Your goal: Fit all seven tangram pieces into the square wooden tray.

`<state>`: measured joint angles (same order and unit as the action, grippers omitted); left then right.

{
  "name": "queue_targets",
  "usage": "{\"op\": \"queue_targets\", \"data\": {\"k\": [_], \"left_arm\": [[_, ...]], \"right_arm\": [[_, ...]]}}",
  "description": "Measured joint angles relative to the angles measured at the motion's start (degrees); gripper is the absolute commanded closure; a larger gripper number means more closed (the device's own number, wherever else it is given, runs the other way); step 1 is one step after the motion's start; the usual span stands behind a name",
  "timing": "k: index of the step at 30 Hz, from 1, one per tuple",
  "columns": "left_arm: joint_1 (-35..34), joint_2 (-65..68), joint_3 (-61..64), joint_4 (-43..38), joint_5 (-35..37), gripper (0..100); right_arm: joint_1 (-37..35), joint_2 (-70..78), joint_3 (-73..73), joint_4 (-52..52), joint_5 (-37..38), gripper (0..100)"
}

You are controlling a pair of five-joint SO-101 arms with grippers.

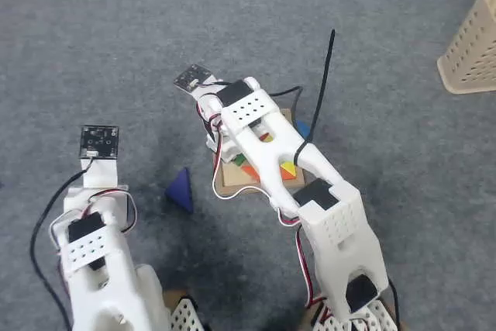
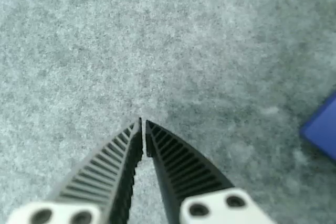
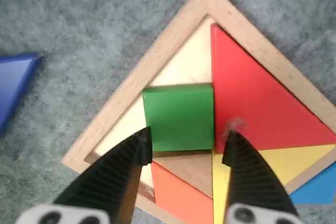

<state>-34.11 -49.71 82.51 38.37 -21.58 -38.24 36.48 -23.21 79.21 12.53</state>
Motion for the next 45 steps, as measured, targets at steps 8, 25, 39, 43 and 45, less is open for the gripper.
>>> {"op": "queue_targets", "data": {"k": [8,25,39,43,45], "left_arm": [[0.0,0.0,0.0,0.0,0.0,99],[0.1,0.0,0.0,0.0,0.0,99],[0.0,0.0,0.0,0.0,0.0,99],[0.0,0.0,0.0,0.0,0.0,99],[0.0,0.0,0.0,0.0,0.0,99]], "right_arm": [[0.4,-0.6,0.0,0.3,0.0,93.9],[26.3,-9.1,-0.1,4.0,3.0,92.4],[24.6,1.1,-0.1,-0.5,1.1,83.6],[23.8,1.1,-0.1,-1.0,0.4,83.6],[23.4,1.1,-0.1,-1.2,0.3,83.5]]}}
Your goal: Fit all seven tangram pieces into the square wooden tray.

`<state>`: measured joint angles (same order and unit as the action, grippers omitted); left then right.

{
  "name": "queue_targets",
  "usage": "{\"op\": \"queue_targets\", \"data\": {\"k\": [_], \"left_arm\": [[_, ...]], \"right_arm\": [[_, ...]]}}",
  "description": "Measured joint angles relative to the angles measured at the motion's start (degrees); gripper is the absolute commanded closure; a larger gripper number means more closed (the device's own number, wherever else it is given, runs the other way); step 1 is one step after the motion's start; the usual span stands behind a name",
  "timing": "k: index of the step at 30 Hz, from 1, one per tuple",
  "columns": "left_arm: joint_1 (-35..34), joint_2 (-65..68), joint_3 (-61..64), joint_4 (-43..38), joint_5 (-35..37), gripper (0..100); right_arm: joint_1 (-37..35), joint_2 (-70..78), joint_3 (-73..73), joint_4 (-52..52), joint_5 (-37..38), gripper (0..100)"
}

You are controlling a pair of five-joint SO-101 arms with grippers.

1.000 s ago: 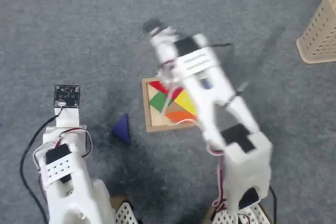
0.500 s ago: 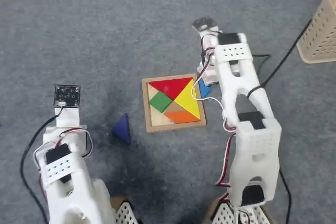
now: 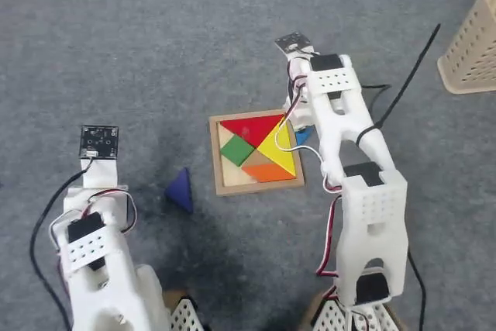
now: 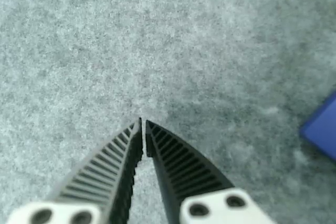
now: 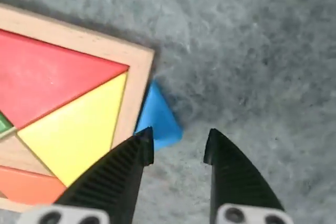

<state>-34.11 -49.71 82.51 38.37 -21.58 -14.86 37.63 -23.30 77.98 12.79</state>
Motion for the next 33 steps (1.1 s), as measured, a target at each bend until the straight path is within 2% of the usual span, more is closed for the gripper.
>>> {"op": "queue_targets", "data": {"k": [17,24,33], "left_arm": [[0.1,0.0,0.0,0.0,0.0,99],[0.1,0.0,0.0,0.0,0.0,99],[0.1,0.0,0.0,0.0,0.0,99]], "right_arm": [[-0.4,6.2,-2.5,-2.6,-0.1,84.2],[2.5,6.3,-2.6,-3.0,0.0,99.4],[3.3,1.1,-2.4,2.5,0.0,99.1]]}}
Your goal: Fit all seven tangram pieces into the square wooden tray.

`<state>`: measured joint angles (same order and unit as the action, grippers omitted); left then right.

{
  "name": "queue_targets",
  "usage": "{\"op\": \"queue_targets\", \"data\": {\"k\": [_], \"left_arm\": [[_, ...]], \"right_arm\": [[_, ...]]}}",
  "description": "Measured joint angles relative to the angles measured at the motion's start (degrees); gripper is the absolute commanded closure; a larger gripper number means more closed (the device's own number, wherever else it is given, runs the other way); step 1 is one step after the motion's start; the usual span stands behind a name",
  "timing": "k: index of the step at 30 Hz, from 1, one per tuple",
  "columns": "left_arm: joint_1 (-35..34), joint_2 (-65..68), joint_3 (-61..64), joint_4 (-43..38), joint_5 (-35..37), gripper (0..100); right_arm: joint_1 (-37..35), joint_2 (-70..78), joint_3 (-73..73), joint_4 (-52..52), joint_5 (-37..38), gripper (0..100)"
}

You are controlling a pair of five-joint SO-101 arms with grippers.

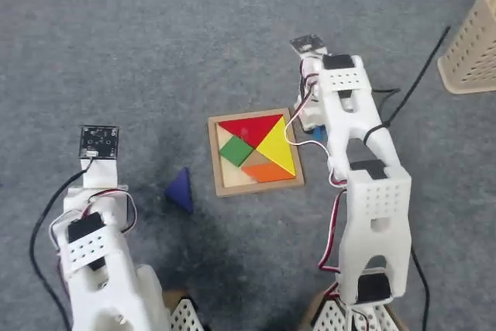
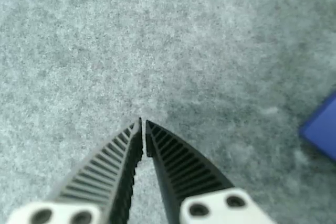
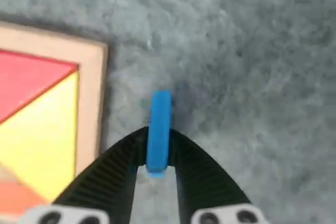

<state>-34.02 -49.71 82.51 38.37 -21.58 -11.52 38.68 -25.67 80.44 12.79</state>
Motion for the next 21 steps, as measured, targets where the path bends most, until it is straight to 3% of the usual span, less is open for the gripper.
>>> {"op": "queue_targets", "data": {"k": [3,9,16,21], "left_arm": [[-1.8,0.0,0.0,-2.6,0.0,99],[-14.2,0.0,-0.1,-11.0,-0.3,99],[-20.3,0.0,-0.5,-16.3,-5.5,99],[-24.9,2.6,-8.4,-18.5,-6.9,99]], "right_arm": [[-2.8,-4.0,0.0,3.3,0.0,99.1],[-10.1,-10.9,5.4,4.8,0.0,99.1],[-18.3,-19.9,19.7,-4.3,0.0,99.1],[-20.8,-23.4,25.5,-9.1,0.0,99.1]]}}
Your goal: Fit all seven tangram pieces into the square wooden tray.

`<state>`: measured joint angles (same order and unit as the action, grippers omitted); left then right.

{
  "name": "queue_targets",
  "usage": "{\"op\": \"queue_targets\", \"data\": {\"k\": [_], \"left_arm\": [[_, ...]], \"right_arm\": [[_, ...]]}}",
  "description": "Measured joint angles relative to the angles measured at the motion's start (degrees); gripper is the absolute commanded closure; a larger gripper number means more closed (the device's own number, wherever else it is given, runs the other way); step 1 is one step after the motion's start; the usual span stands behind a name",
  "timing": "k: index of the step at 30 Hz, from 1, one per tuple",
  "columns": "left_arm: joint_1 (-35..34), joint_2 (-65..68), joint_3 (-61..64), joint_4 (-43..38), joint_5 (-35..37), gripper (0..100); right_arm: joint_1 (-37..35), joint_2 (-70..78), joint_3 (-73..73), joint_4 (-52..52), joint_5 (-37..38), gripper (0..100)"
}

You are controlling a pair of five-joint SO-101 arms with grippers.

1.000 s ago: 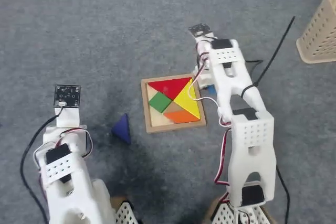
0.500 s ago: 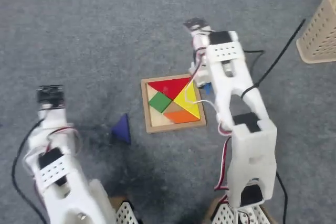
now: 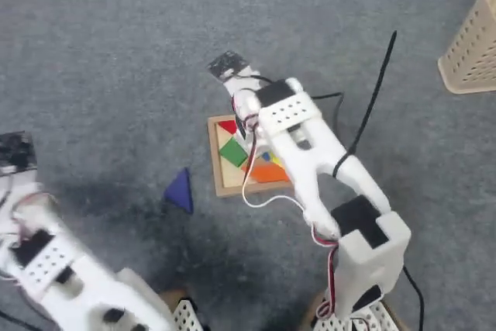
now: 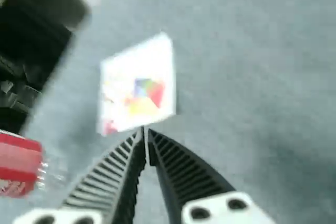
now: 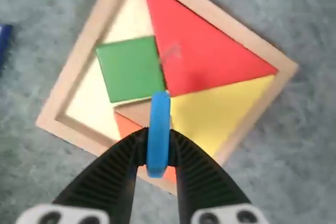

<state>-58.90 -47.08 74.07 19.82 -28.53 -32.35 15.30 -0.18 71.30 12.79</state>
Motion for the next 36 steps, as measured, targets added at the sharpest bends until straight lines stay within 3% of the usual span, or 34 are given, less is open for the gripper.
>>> {"op": "queue_targets", "data": {"k": [7,12,16,18,23,28,36], "left_arm": [[-1.7,26.2,-21.5,4.4,-0.4,99],[1.8,45.4,-39.2,23.1,-0.1,99],[10.5,48.2,-47.6,41.0,2.0,99],[15.9,48.2,-48.6,45.2,6.2,99],[24.4,46.3,-48.6,46.5,18.5,99],[23.6,45.3,-48.4,44.0,28.5,99],[22.2,45.3,-48.0,42.4,32.2,99]], "right_arm": [[-3.8,-0.2,0.4,-3.0,0.0,99.1],[-6.0,-0.2,0.4,-6.9,-3.9,99.1],[-7.4,-0.2,0.4,-10.5,-7.2,99.1],[-7.6,-0.2,0.4,-12.0,-9.1,99.1],[-7.6,6.5,-3.8,-13.0,-14.2,99.1],[-7.6,17.3,-15.0,-9.1,-22.5,99.1],[-5.7,26.9,-28.9,-3.1,-25.6,98.8]]}}
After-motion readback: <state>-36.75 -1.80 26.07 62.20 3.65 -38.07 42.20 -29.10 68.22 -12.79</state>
